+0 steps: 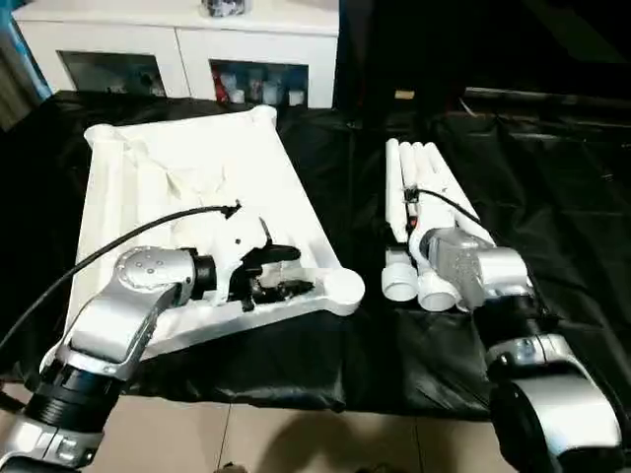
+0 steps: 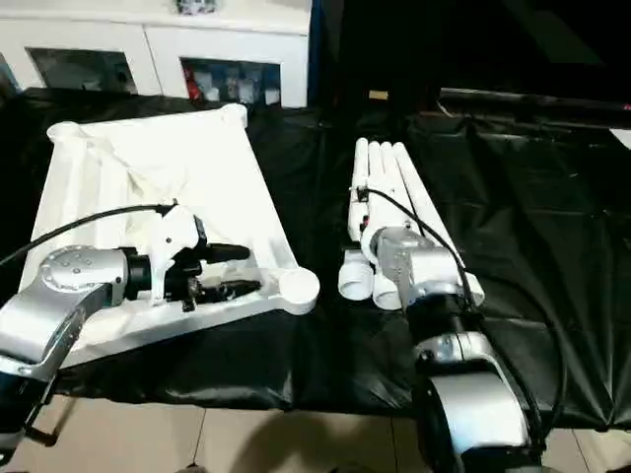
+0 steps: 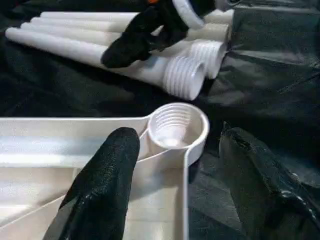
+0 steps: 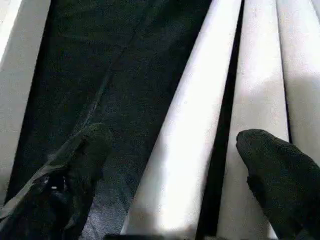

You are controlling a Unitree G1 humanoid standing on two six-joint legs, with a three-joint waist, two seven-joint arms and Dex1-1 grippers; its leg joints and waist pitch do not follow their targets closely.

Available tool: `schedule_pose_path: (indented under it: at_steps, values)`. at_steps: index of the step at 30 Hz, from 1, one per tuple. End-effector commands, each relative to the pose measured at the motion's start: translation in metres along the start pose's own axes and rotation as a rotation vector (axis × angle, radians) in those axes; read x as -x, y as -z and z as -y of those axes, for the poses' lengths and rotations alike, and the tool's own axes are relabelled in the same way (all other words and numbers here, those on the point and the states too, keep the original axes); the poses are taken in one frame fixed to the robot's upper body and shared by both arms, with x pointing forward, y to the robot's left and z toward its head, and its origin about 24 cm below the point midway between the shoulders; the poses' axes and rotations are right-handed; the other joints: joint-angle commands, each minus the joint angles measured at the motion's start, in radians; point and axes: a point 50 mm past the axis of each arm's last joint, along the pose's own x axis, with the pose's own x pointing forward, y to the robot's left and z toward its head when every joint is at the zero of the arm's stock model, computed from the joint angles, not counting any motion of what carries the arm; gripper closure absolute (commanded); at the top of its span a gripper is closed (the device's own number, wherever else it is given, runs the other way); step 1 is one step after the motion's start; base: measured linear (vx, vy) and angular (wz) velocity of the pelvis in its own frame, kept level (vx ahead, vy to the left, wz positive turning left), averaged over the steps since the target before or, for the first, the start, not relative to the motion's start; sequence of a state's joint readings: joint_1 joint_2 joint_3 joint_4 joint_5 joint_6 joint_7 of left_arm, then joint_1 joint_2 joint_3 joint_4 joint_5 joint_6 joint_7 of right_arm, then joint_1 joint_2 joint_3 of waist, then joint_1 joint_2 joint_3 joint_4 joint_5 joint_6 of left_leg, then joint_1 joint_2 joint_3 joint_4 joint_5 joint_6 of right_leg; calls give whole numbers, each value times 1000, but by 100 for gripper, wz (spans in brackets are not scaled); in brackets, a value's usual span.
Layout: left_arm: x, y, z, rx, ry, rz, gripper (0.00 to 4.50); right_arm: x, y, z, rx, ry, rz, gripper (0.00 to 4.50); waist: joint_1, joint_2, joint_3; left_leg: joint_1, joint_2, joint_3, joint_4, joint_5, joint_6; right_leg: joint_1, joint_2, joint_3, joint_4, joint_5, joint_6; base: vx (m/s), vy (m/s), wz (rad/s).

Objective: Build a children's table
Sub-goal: Pick table leg

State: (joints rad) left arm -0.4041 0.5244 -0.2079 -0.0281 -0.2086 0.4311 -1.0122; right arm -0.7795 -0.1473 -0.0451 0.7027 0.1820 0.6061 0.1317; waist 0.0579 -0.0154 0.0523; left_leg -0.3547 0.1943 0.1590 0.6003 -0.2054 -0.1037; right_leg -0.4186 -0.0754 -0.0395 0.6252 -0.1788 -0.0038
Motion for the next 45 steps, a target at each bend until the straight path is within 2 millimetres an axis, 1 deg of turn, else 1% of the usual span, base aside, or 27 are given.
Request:
schedule_pose_path:
  at_steps: [1, 4, 6, 7, 9, 10, 12, 13, 15, 20, 21, 22, 24, 25, 26, 30, 31, 32, 33, 37, 38, 41, 42, 44, 45]
  values:
    - [1, -4, 1, -13, 11, -5, 137, -2, -1, 1, -13, -5, 3, 0, 1, -1, -66, -2, 10, 15, -68, -106, -16, 63, -41, 35, -58, -135, -205, 0, 0, 0]
    - [1, -4, 1, -12, 16, -13, 137, -3, -4, -1, -6, -25, 12, 0, 0, -1, -67, -3, 10, 14, -68, -103, -16, 63, -41, 34, -57, -137, -204, 0, 0, 0]
    - [1, -4, 2, -13, 16, -15, 137, -3, -7, -2, 5, -37, 22, 0, 1, -4, -66, -4, 10, 14, -68, -99, -12, 64, -40, 34, -57, -134, -203, 0, 0, 0]
    - [1, -4, 2, -14, 14, -17, 137, -4, -10, -3, 12, -47, 31, 0, 1, -3, -67, -4, 10, 14, -68, -95, -11, 64, -40, 34, -56, -131, -203, 0, 0, 0]
    - [1, -4, 2, -15, 11, -21, 137, -4, -13, -4, 27, -58, 36, 0, 1, -5, -68, -5, 10, 14, -67, -82, -6, 64, -41, 33, -54, -114, -212, 0, 0, 0]
    - [1, -5, 2, -14, 11, -21, 137, -4, -13, -4, 30, -59, 36, 0, 1, -4, -68, -5, 11, 14, -67, -80, -5, 64, -41, 33, -53, -110, -212, 0, 0, 0]
    - [1, -4, 1, -10, 5, -25, 137, -5, -14, -5, 37, -64, 37, 0, 1, -6, -68, -4, 10, 15, -66, -77, -2, 64, -40, 33, -52, -103, -214, 0, 0, 0]
    - [1, -4, 1, -7, 2, -28, 137, -6, -14, -6, 37, -74, 34, 0, 0, -9, -68, -5, 11, 15, -66, -77, 0, 64, -40, 33, -53, -101, -216, 0, 0, 0]
    - [1, -4, 1, -5, 1, -32, 137, -7, -13, -7, 32, -88, 23, 0, 0, -7, -67, -5, 11, 15, -67, -76, 2, 63, -40, 33, -51, -100, -221, 0, 0, 0]
    - [1, -3, 1, -9, -1, -44, 137, -10, -4, -7, 37, -78, -60, 0, 1, -9, -68, -4, 12, 15, -67, -77, -6, 64, -40, 32, -50, -95, -225, 0, 0, 0]
    - [1, -3, 1, -8, 0, -45, 117, -11, -3, -6, 37, -74, -63, 0, 0, -9, -67, -2, 12, 15, -67, -87, -9, 62, -40, 32, -51, -104, -226, 0, 0, 0]
    - [1, -3, 1, -7, -1, -44, 107, -11, -4, -5, 36, -65, -62, 0, 0, -9, -66, -2, 12, 15, -68, -93, -12, 62, -40, 32, -52, -107, -225, 0, 0, 0]
    - [1, -4, 0, -5, -4, -41, 102, -11, -6, -5, 36, -65, -58, 0, 0, -10, -68, -2, 13, 14, -68, -97, -17, 63, -41, 32, -51, -105, -222, 0, 0, 0]
    - [1, -4, 0, -3, -1, -43, 96, -12, -7, -5, 34, -65, -55, 0, -1, -12, -67, -2, 13, 14, -68, -95, -18, 62, -40, 32, -50, -96, -223, 0, 0, 0]
    - [1, -4, 0, -4, 1, -46, 66, -12, -8, -5, 32, -65, -52, 0, -1, -12, -66, -1, 13, 14, -68, -101, -18, 62, -40, 32, -51, -99, -224, 0, 0, 0]
    - [1, -4, -1, -7, -1, -51, 48, -12, -6, -4, 33, -51, -93, 0, -2, -12, -66, -2, 12, 14, -68, -109, -20, 63, -40, 32, -51, -109, -226, 0, 0, 0]
    - [1, -4, -1, -7, 1, -54, 48, -13, -4, -4, 28, -52, -108, 0, -2, -11, -66, -1, 13, 14, -68, -115, -22, 62, -40, 32, -52, -115, -225, 0, 0, 0]
    - [0, -4, -1, -7, 3, -55, 37, -13, -2, -5, 26, -53, -124, 0, -1, -10, -66, -1, 14, 14, -68, -117, -23, 62, -40, 32, -52, -116, -225, 0, 0, 0]
    - [0, -4, -1, -8, 7, -57, 17, -13, 0, -5, 9, -52, -145, 0, -2, -10, -65, -1, 14, 14, -69, -120, -24, 61, -40, 32, -52, -118, -224, 0, 0, 0]
    - [-1, -5, -1, -12, 20, -64, 6, -14, 5, -4, -12, -47, -184, 0, -2, -9, -66, 0, 14, 13, -69, -128, -27, 61, -40, 32, -52, -124, -226, 0, 0, 0]
    - [0, -6, -1, -18, 24, -70, 0, -14, 7, -3, -24, -42, -197, 28, -2, -9, -66, 1, 14, 14, -69, -131, -29, 60, -41, 32, -53, -126, -226, 0, 0, 0]
    - [0, -8, -3, -29, 25, -79, 0, -14, 9, -2, -47, -37, -213, 28, -2, -8, -65, 0, 13, 14, -69, -133, -35, 61, -40, 32, -53, -125, -224, 0, 0, 0]
    - [0, -8, -3, -29, 25, -79, 0, -14, 9, -2, -47, -37, -213, 57, -2, -9, -65, 0, 13, 14, -69, -135, -35, 62, -40, 32, -52, -125, -224, 0, 0, 0]
    - [0, -9, -4, -34, 23, -85, 0, -14, 10, -1, -51, -32, -225, 65, -3, -11, -68, -1, 13, 14, -68, -125, -33, 63, -41, 32, -51, -116, -226, 0, 0, 0]
    - [0, -9, -5, -37, 21, -90, 0, -14, 11, -1, -55, -36, -238, 72, -3, -10, -68, -2, 13, 14, -67, -114, -31, 63, -41, 32, -49, -99, -232, 0, 0, 0]
